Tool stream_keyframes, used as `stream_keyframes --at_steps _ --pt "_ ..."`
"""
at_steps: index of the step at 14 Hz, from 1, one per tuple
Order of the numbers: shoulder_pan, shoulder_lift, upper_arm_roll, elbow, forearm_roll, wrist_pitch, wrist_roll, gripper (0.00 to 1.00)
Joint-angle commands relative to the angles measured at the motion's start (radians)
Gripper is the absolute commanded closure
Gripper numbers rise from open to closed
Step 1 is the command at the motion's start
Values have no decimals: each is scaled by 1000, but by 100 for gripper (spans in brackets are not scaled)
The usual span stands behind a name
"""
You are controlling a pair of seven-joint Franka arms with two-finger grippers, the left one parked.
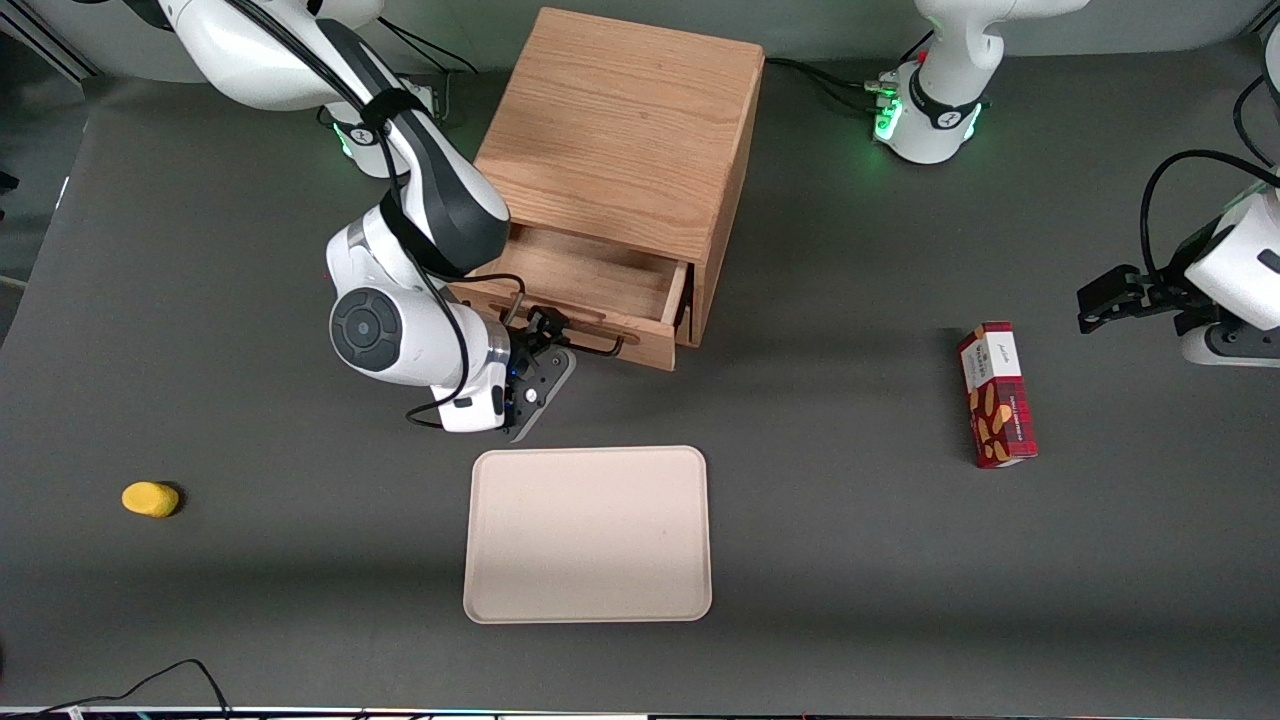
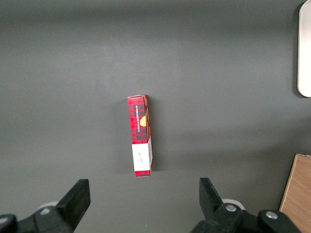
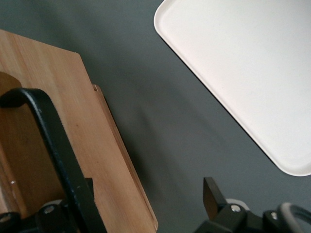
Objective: Close top drawer
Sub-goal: 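Push the drawer into the cabinet with the right gripper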
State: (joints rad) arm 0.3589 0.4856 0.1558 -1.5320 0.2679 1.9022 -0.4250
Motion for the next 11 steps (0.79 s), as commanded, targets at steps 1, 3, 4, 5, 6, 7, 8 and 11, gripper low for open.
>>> stream_keyframes --at_steps 1,3,4,5,6,7,8,11 --pt "-3 -48 33 -48 7 21 83 0" --pt "-5 -59 48 -63 5 29 112 0" --pt "-5 -61 57 -72 4 31 123 0" --pt "-6 -64 65 -76 -2 32 137 0" --pt "-11 -67 74 -79 -2 32 150 0" --pt "-12 -70 83 -86 -2 32 164 0" --pt "-14 -77 88 -94 -4 34 184 0" --pt "-20 -84 110 -109 -15 35 213 0"
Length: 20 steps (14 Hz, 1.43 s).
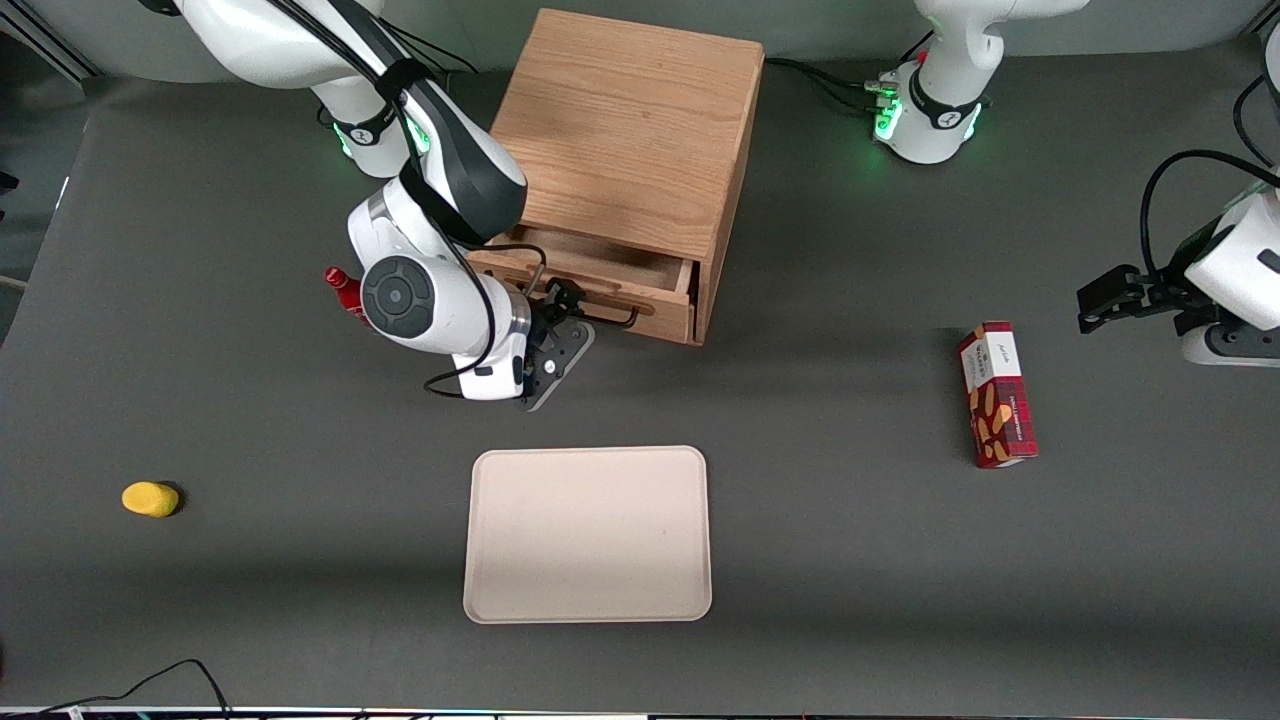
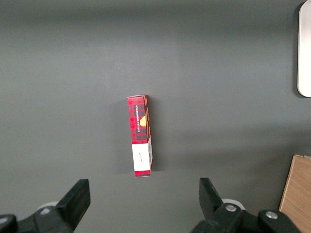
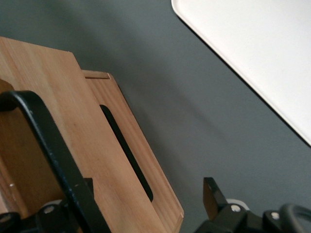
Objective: Close top drawer
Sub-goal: 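Push the drawer into the cabinet with the right gripper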
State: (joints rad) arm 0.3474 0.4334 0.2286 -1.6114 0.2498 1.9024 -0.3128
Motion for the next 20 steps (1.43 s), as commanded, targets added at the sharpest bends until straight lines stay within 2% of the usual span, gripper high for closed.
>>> stream_keyframes --at_steps 1,18,19,20 --pt "-10 -36 44 -33 2 35 106 0" --pt "-38 -44 120 -82 -35 37 156 0" --pt "-39 -44 129 -82 -46 37 156 0" --pt "-44 -42 132 -82 -85 37 147 0"
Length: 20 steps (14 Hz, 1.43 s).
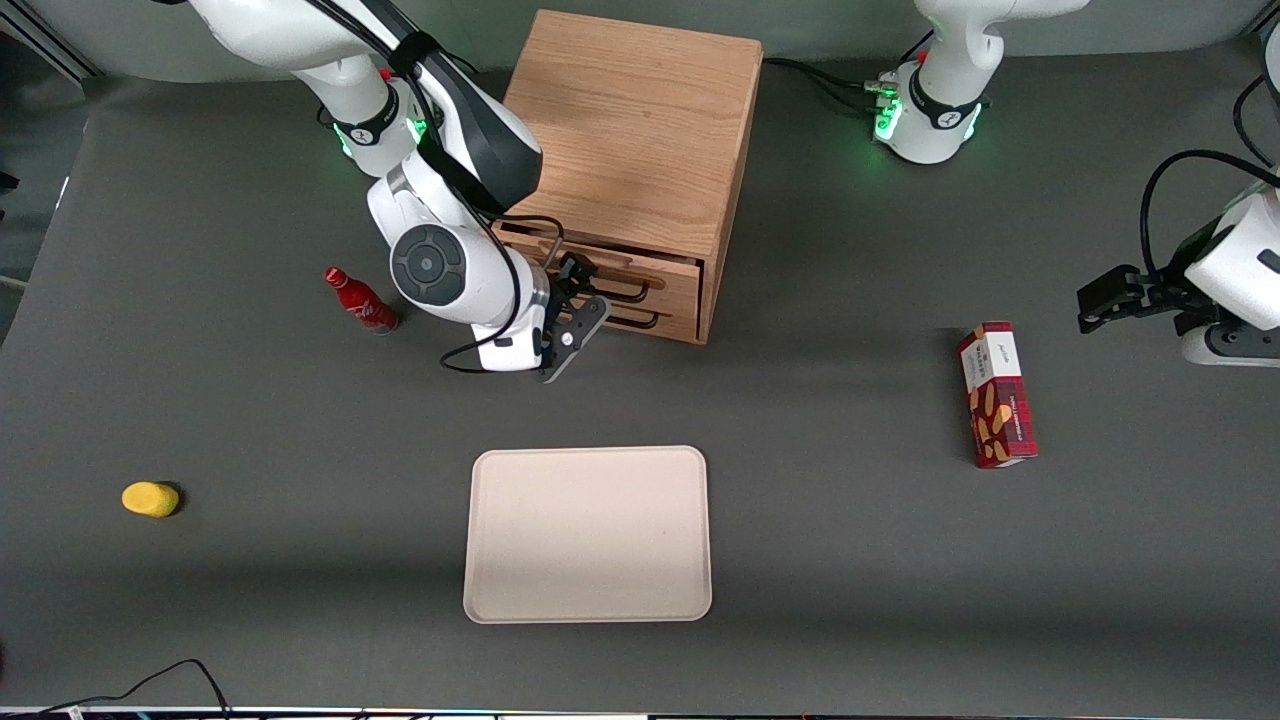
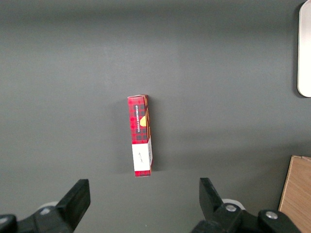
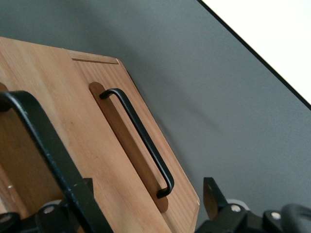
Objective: Close top drawer
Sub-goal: 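Press the drawer front fully shut with the right gripper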
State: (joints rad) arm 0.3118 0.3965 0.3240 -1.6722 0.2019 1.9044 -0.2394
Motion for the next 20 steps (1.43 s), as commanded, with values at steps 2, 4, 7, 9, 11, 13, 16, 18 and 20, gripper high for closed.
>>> stream_keyframes --at_steps 2,4,7,9,11,13,16,18,20 --pt "-19 2 49 -17 -102 33 10 0" --pt "-23 2 50 -18 -110 33 -53 0" --pt "-23 2 58 -18 -111 30 -69 0" --pt "-36 1 76 -21 -111 25 -70 0" --pt "-42 2 95 -21 -111 24 -70 0" --pt "-43 2 109 -23 -111 24 -67 0" --pt "-48 2 122 -24 -111 16 -66 0" --pt "-49 2 122 -23 -111 15 -66 0" --pt "-51 2 121 -9 -111 -10 -61 0"
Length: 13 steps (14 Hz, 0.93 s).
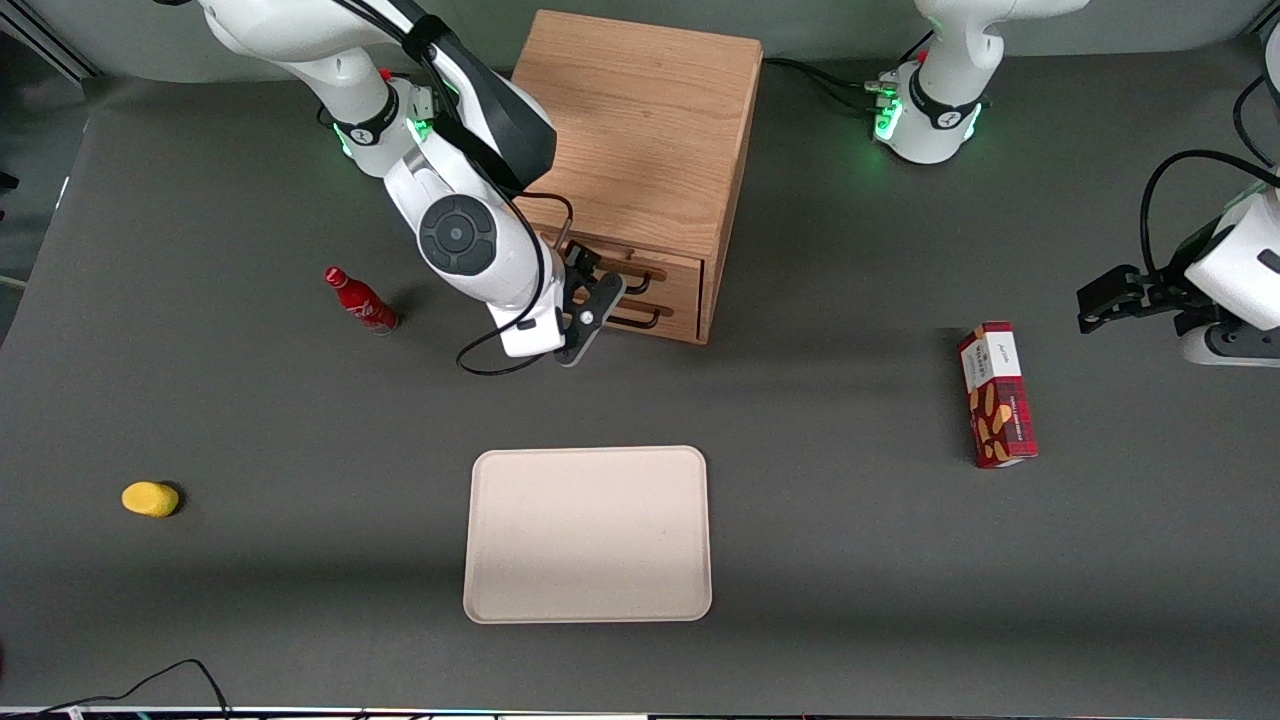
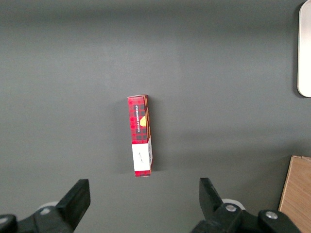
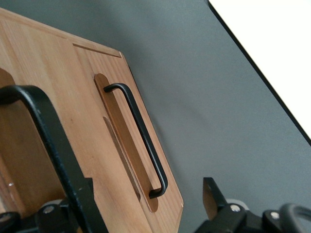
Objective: Close top drawer
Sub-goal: 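Press the drawer front fully shut with the right gripper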
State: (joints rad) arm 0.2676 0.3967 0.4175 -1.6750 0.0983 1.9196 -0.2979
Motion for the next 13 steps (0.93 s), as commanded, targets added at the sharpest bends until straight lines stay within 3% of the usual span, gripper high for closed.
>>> stream_keyframes --at_steps 1,13 --pt "-10 2 27 3 -8 -28 5 0" --pt "-11 5 41 95 8 -125 68 0"
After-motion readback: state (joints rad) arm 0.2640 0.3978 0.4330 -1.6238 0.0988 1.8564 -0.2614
